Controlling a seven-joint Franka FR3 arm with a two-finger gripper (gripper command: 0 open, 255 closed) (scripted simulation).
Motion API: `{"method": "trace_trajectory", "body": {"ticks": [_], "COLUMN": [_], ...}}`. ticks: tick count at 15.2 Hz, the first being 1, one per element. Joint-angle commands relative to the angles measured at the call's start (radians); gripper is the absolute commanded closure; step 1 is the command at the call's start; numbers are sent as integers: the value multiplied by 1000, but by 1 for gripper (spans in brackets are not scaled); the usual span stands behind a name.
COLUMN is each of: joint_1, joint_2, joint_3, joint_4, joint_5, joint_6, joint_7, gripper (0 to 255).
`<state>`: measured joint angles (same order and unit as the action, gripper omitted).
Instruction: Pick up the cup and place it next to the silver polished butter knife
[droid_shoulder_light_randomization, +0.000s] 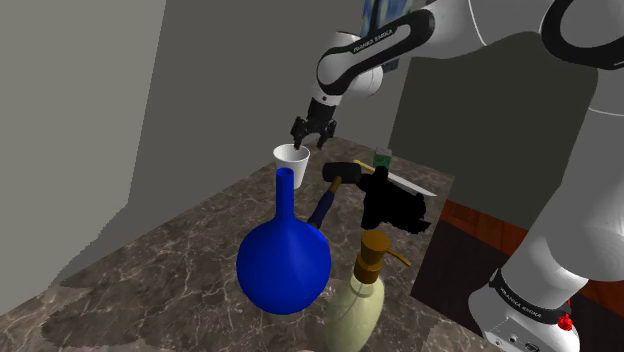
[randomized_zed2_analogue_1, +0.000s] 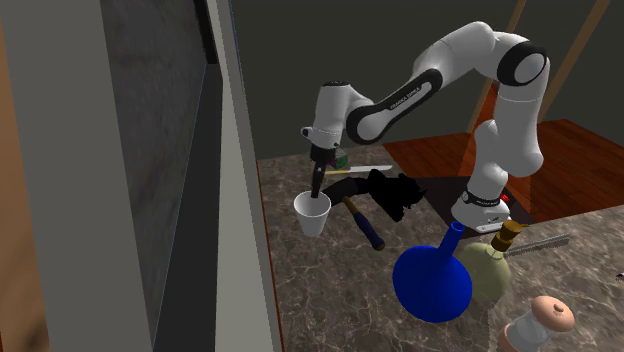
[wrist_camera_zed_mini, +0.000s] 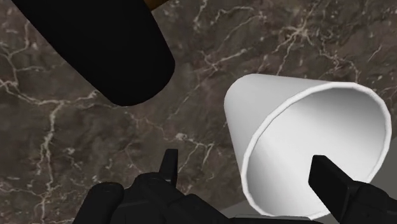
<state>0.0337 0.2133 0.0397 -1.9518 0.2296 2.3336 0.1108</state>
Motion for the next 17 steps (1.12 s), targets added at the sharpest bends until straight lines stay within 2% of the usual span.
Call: {"method": "trace_trajectory", "body": {"ticks": [1,6,14,15,17], "joint_1": [4,9,9,9,9], "joint_2": [29,71,71,71,71], "joint_3": [3,8,8,8,8], "joint_4": [11,6,6,6,6], "joint_5": [3,8,8,8,8], "joint_6": [19,67,67,67,67], "joint_7": [2,-1,-1,-1,-1], "gripper": [0,0,0,255,255]}}
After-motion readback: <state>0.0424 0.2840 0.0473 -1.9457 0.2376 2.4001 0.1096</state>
